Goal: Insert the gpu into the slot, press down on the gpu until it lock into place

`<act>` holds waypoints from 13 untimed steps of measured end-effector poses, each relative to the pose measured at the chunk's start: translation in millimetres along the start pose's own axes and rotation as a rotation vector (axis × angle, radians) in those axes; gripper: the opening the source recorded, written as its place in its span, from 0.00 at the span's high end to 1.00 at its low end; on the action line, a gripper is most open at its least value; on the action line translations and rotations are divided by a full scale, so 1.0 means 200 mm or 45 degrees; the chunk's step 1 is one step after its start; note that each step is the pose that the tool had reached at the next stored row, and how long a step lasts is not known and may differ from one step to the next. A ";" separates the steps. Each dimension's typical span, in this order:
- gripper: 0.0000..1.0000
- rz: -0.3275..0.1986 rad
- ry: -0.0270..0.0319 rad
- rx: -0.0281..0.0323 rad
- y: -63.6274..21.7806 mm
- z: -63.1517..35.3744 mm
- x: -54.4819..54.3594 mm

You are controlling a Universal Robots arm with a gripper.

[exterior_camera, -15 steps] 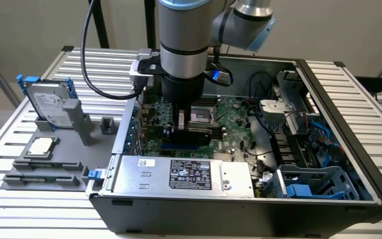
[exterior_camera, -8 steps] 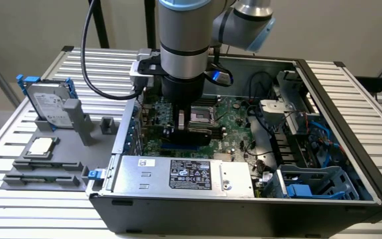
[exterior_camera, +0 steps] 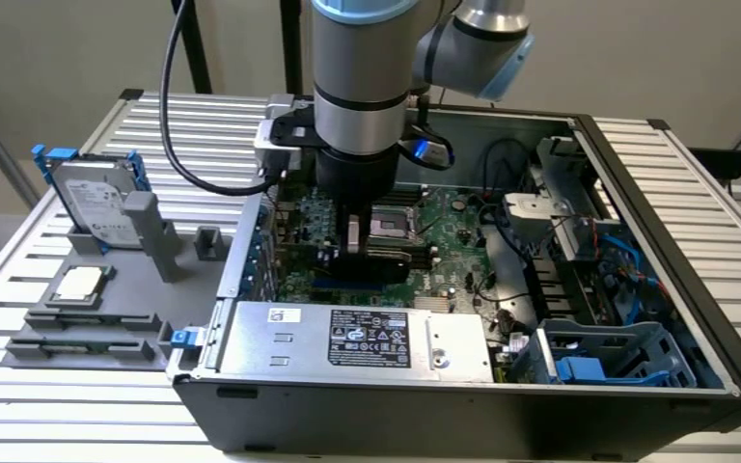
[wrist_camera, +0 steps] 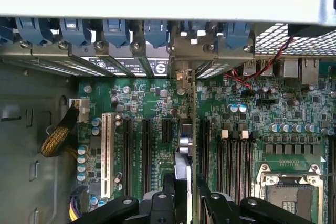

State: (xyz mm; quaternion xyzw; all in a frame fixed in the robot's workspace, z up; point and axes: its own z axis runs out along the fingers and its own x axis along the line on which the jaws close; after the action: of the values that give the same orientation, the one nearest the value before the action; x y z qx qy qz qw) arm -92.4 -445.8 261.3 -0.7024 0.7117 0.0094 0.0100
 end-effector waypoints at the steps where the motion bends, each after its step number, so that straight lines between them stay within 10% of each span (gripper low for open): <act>1: 0.74 0.000 0.0000 -0.0020 -0.002 0.000 0.00; 13: 0.74 0.001 0.0003 -0.0255 -0.007 -0.001 0.00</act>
State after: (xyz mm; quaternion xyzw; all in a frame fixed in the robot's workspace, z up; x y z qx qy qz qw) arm -91.0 -445.8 261.4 -0.7022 0.7117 0.0164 0.0029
